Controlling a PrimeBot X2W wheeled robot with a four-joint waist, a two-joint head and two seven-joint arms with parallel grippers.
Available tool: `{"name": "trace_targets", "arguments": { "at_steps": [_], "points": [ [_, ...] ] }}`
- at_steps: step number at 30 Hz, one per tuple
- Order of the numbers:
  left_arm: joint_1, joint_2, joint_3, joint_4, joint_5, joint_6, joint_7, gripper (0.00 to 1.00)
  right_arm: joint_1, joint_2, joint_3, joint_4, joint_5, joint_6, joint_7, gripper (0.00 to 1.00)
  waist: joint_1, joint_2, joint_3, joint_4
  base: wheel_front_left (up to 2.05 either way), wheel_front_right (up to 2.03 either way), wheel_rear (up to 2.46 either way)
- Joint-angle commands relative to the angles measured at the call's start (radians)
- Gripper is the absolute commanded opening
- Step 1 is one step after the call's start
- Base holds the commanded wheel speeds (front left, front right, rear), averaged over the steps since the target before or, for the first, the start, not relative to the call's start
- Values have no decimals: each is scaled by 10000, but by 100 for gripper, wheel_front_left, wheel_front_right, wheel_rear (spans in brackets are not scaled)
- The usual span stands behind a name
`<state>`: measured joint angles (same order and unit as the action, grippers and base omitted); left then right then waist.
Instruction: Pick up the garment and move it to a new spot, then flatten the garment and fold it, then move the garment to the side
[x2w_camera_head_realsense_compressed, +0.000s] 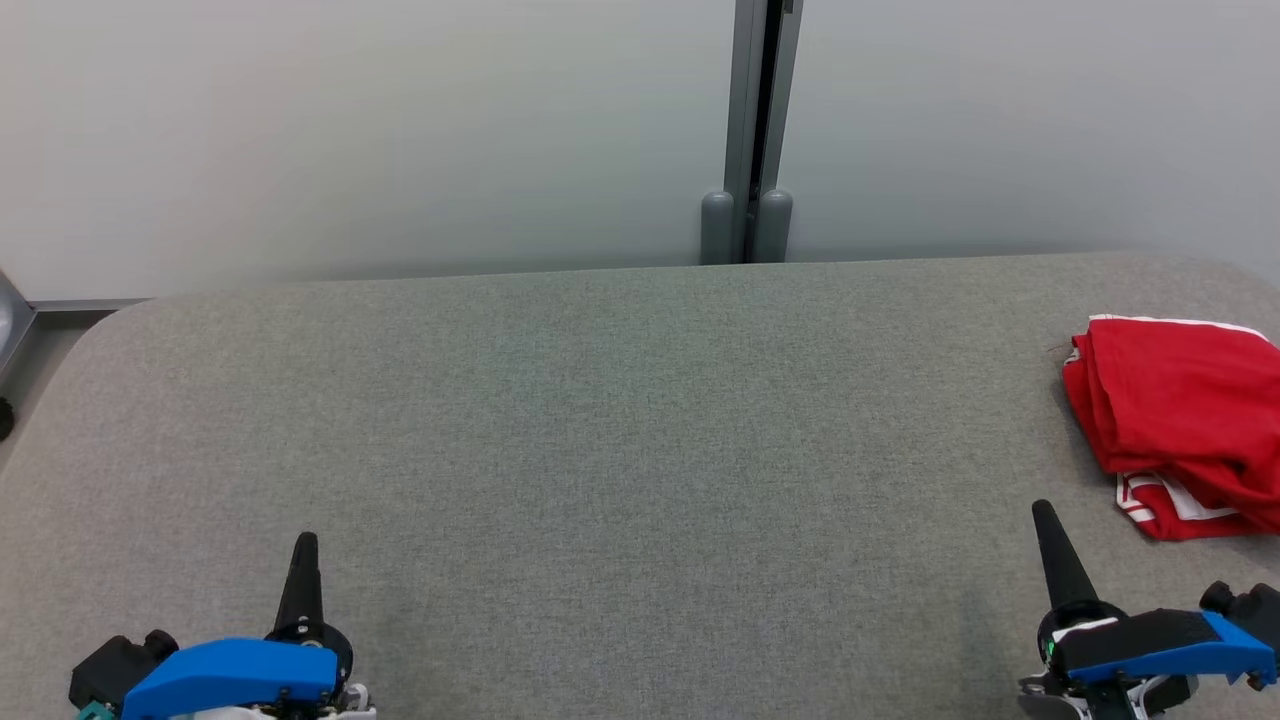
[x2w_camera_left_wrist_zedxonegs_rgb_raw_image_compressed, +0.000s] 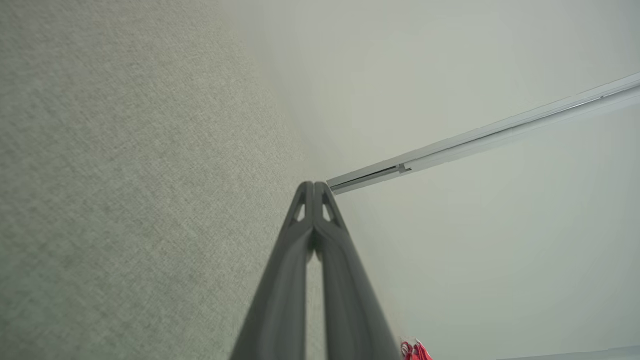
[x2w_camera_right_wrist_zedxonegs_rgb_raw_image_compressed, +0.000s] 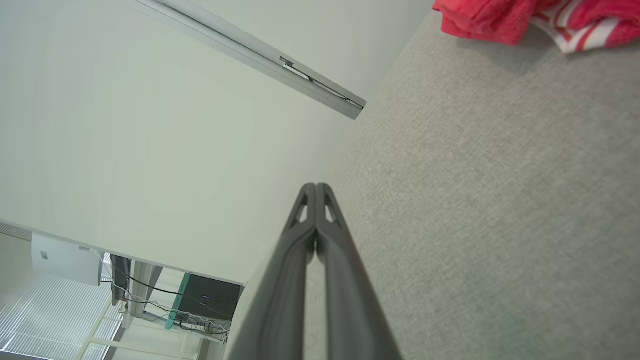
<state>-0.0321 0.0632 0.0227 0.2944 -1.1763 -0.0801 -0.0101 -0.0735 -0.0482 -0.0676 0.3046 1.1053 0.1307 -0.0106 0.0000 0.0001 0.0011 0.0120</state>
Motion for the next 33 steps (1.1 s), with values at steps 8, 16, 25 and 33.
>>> {"name": "trace_targets", "arguments": {
  "at_steps": [8, 16, 25, 33],
  "points": [
    [-345, -1, 226, -186, -827, -137, 242, 0, -247, -26, -111, -230, 970, 0, 244, 0, 0, -1, 2, -16, 0, 0, 0],
    [-458, -28, 358, -252, -1479, -215, 427, 0, -289, -28, -180, -300, 1733, 0, 439, 0, 0, -1, 5, -32, 0, 0, 0],
    [-546, -55, 509, -315, -2172, -291, 626, 0, -302, -28, -250, -380, 2530, 0, 630, 0, 0, -1, 8, -50, 0, 0, 0],
    [-614, -80, 608, -367, -2748, -357, 802, 0, -343, -30, -310, -449, 3198, 0, 803, 0, 0, -1, 11, -66, 0, 0, 0]
  ]
}}
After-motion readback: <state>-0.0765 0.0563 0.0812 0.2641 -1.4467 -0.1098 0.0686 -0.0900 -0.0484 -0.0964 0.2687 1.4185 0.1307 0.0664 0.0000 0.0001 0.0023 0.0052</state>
